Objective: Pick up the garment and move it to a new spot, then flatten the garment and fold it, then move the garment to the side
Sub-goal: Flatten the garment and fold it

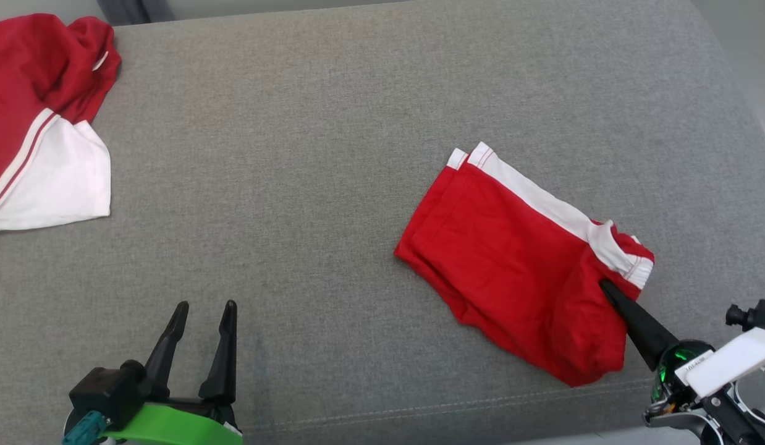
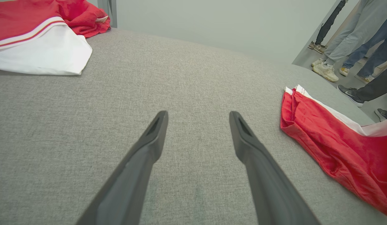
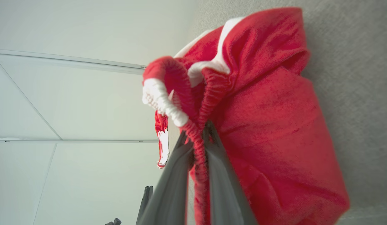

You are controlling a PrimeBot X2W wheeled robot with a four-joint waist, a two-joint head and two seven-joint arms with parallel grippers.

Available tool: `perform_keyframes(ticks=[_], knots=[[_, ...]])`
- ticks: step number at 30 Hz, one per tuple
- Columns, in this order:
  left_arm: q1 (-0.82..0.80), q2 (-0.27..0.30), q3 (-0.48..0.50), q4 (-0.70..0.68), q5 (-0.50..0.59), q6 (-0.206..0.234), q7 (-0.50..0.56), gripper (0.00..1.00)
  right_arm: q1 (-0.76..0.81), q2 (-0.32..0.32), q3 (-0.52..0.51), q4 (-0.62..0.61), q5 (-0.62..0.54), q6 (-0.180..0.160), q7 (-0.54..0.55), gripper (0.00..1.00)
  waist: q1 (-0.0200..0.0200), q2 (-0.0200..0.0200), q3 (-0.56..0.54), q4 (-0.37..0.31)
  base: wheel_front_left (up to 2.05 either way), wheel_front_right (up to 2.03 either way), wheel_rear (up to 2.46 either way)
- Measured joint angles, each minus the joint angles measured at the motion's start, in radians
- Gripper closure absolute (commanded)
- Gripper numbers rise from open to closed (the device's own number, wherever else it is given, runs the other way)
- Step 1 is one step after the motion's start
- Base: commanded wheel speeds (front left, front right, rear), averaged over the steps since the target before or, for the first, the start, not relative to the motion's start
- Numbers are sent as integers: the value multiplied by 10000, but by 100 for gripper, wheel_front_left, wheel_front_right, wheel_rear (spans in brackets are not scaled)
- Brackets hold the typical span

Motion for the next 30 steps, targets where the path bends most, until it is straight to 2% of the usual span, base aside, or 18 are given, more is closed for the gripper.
perform_keyframes(ticks=[8, 16, 23, 24, 25, 26, 28, 29, 30], knots=[[-5, -17, -61, -29, 61, -69, 2, 0, -1007, 529, -25, -59, -291, -48, -291, 100, 0, 0, 94, 343, 0, 0, 0], [-38, -17, -178, -150, 148, -90, 19, 0, -1945, 1055, 203, 77, -894, -476, -669, 100, 0, 0, 415, 701, 0, 0, 0], [-328, -27, -180, -199, 150, -163, 46, 0, -2568, 1457, 295, 447, -1262, -683, -986, 100, 0, 0, 738, 1022, 0, 0, 0], [-337, -35, -176, -201, 150, -163, 46, 0, -2649, 1499, 316, 529, -1317, -734, -1009, 97, 0, 0, 786, 1055, 0, 0, 0], [-338, -44, -174, -201, 150, -163, 44, 0, -2718, 1532, 326, 629, -1373, -809, -1070, 82, 0, 0, 830, 1086, 0, 0, 0], [-339, -54, -167, -201, 150, -163, 44, 0, -2771, 1547, 343, 723, -1436, -823, -1114, 55, 0, 0, 873, 1113, 0, 0, 0], [-345, -73, -140, -180, 150, -161, 44, 0, -2869, 1592, 426, 899, -1517, -825, -1147, 11, 0, 0, 942, 1159, 0, 0, 0], [-345, -79, -132, -171, 150, -161, 44, 0, -2927, 1641, 453, 991, -1547, -836, -1150, 0, 0, 0, 963, 1174, 0, 0, 0], [-346, -84, -121, -167, 150, -161, 44, 0, -2986, 1691, 472, 1047, -1601, -905, -1185, 0, 0, 0, 979, 1182, 0, 0, 0]])
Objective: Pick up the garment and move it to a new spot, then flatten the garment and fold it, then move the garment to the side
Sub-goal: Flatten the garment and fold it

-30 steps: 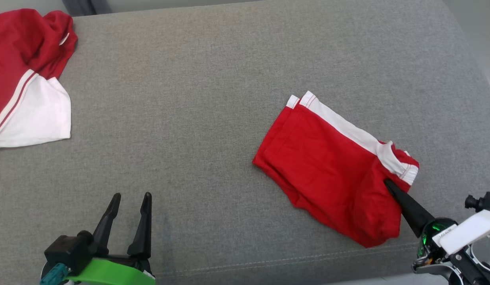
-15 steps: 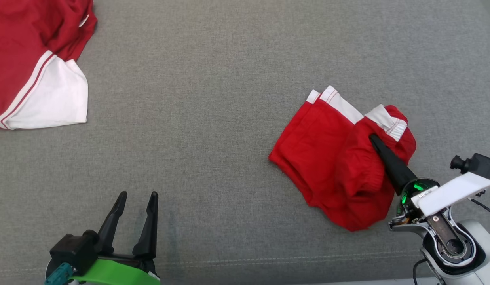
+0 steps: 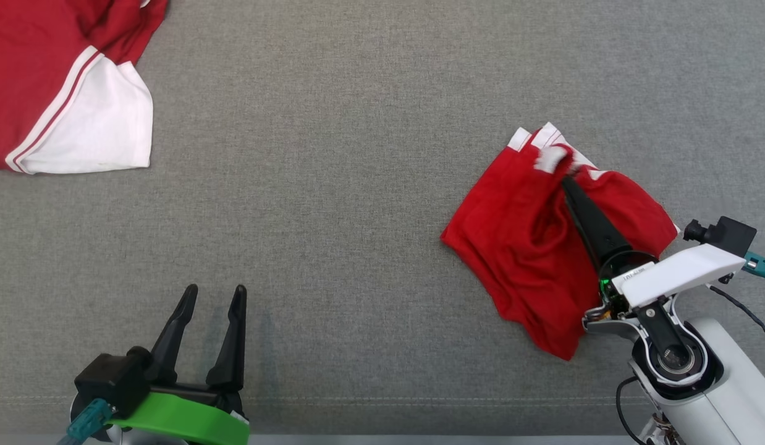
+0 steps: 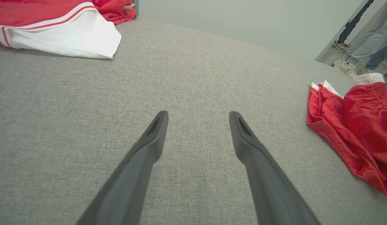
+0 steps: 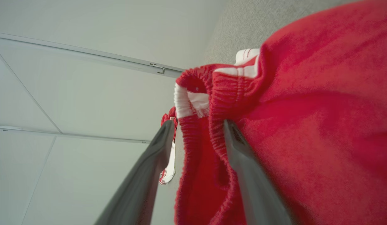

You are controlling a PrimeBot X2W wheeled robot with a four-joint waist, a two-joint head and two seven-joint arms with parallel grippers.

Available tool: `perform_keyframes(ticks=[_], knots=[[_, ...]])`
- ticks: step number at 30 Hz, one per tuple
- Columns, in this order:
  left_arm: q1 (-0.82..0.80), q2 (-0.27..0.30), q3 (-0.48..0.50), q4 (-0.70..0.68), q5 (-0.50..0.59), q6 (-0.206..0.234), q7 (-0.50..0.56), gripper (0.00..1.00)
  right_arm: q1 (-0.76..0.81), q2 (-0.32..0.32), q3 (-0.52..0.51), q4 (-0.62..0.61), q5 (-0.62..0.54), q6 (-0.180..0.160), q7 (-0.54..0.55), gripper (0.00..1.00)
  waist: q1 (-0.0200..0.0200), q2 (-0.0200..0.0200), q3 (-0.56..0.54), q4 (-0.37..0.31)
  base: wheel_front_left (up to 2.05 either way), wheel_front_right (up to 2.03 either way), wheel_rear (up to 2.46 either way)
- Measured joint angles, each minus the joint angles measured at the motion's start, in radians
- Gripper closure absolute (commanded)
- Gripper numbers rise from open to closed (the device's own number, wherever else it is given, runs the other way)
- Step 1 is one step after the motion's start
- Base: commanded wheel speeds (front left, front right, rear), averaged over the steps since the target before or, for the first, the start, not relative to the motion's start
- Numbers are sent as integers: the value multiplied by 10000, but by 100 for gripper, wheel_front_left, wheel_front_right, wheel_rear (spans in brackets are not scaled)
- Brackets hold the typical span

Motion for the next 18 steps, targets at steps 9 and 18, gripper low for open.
perform_keyframes(ticks=[9, 18], knots=[[-139, -73, -10, 79, 0, -2, 0, 0, -475, 274, 142, 360, -272, -4, -211, 0, 0, 0, 42, -3, 0, 0, 0], [-315, -234, -146, 339, -2, -111, -2, 0, -879, 685, 173, 1112, -349, 23, -487, 0, 0, 0, -140, 150, 0, 0, 0]])
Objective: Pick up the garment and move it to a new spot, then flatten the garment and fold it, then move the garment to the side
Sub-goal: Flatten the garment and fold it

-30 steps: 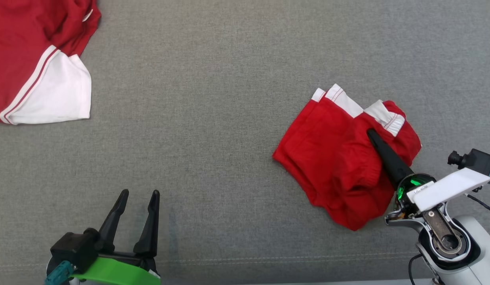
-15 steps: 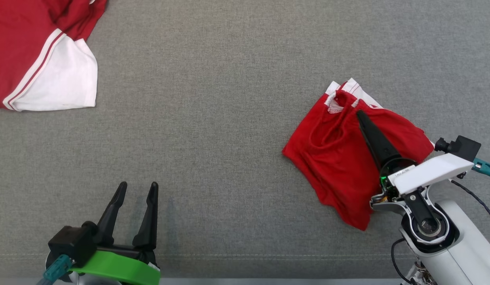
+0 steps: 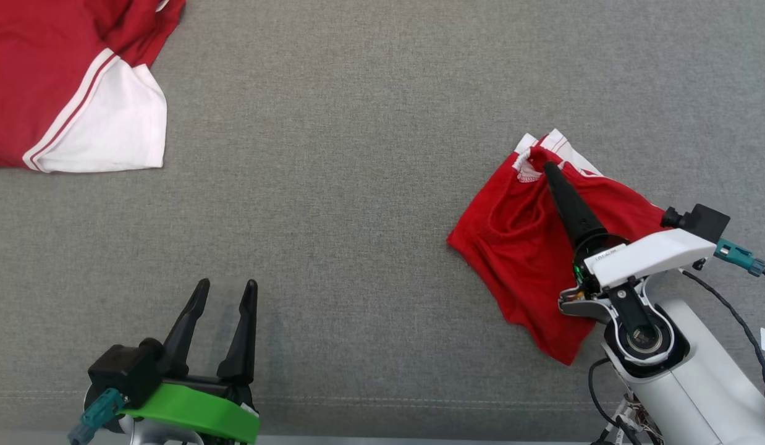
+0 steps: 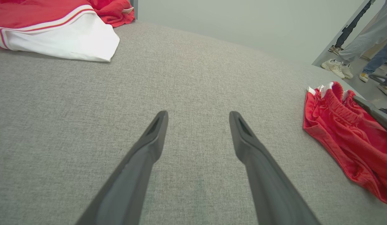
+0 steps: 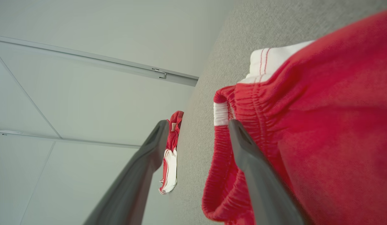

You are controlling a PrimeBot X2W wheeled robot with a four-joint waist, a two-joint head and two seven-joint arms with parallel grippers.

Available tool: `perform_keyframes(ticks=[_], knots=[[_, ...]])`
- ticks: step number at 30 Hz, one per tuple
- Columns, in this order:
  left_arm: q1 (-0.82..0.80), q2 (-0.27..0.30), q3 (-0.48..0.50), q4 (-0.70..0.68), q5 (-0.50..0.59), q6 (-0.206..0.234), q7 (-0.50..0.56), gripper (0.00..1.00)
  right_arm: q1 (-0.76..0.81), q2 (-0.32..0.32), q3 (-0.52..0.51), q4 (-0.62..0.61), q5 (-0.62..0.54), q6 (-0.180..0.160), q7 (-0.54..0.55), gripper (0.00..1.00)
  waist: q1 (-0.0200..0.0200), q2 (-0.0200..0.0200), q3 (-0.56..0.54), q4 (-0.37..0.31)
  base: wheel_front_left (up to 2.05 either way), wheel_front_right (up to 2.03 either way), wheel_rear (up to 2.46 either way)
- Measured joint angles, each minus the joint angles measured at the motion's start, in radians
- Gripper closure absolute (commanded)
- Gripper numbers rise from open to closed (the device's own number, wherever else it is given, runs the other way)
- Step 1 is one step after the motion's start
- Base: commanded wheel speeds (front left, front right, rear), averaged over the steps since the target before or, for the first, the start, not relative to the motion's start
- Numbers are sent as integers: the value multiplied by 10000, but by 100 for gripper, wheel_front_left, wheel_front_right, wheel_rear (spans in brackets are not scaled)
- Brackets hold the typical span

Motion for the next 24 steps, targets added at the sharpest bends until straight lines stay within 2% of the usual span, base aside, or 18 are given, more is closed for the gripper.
perform_keyframes(ticks=[4, 11, 13, 19, 24], knots=[[-21, -73, 12, 205, -6, -27, 0, 0, -177, 132, 144, 483, -119, 21, -6, 0, 0, 0, -164, 74, 0, 0, 0], [-18, -192, 58, 554, -50, -54, -10, 0, -327, 165, 336, 594, -671, 397, -370, 0, 0, 0, -672, 65, 0, 0, 0], [1, -240, 86, 681, -90, -59, -10, 0, -299, -176, 366, 491, -1267, 487, -662, 0, 0, 0, -965, 25, 0, 0, 0], [453, -316, 125, 809, -123, -59, -12, 0, 357, -1005, 366, 360, -2566, 479, -1269, 0, 0, 0, -1616, -127, 0, 0, 0], [822, -418, 111, 813, -163, -50, -12, 0, 1159, -1580, 341, 341, -3756, 144, -1459, 0, 0, 0, -2112, -321, 0, 0, 0]])
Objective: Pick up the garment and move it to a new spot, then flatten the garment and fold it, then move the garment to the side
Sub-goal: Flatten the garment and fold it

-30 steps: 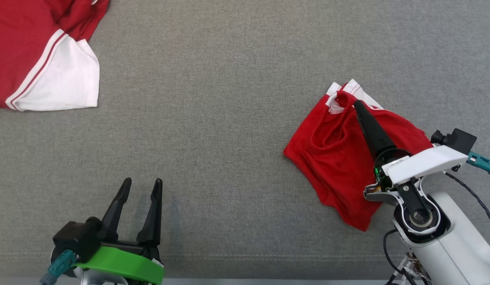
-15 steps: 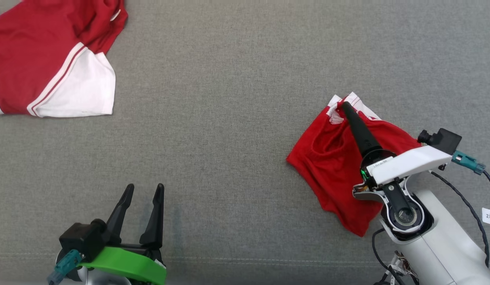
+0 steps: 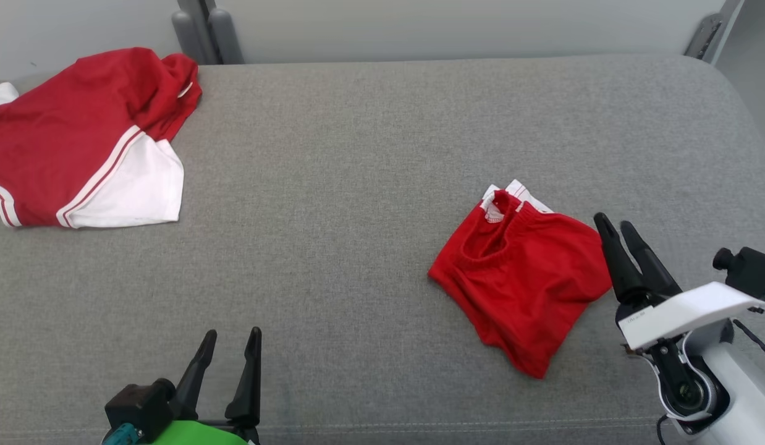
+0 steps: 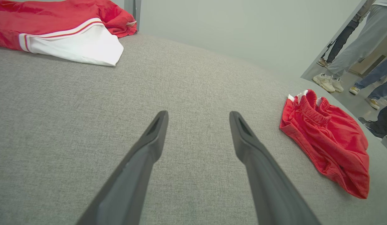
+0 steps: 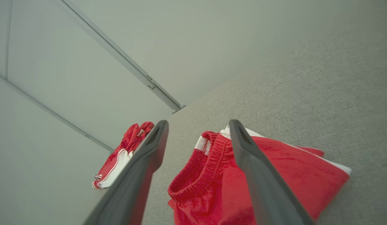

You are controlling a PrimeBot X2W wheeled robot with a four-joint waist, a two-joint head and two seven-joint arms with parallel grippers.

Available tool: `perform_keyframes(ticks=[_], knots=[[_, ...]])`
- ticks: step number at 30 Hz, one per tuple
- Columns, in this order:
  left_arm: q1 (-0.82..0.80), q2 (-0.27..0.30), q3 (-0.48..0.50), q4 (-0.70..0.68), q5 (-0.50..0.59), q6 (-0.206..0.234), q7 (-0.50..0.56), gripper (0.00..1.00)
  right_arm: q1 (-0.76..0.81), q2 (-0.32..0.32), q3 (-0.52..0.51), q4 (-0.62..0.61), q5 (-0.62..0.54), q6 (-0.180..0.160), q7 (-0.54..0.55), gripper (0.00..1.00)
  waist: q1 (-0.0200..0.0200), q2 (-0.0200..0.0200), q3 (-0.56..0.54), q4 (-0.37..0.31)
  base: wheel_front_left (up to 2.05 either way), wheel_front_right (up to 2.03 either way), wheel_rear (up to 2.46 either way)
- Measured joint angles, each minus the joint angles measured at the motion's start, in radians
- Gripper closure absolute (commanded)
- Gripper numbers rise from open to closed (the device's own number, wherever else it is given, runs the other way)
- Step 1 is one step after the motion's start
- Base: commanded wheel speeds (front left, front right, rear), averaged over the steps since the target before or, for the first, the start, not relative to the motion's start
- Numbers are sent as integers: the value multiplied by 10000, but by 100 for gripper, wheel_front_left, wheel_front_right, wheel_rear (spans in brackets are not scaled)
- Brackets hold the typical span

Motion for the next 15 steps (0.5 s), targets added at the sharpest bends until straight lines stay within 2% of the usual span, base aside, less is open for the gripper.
perform_keyframes(ticks=[4, 10, 15], knots=[[172, -81, -102, 8, 0, 0, 0, 0, 650, -253, -140, 69, -512, -349, -58, 0, 0, 0, -338, -159, 0, 0, 0], [410, -115, -203, 12, 0, 0, 0, 0, 1732, -278, -234, 178, -1064, -698, -73, 0, 0, 0, -816, -263, 0, 0, 0], [714, -109, -232, -27, 69, 73, 0, 0, 2134, -343, -282, 196, -2021, -1030, -73, 0, 0, 0, -1090, -276, 0, 0, 0]])
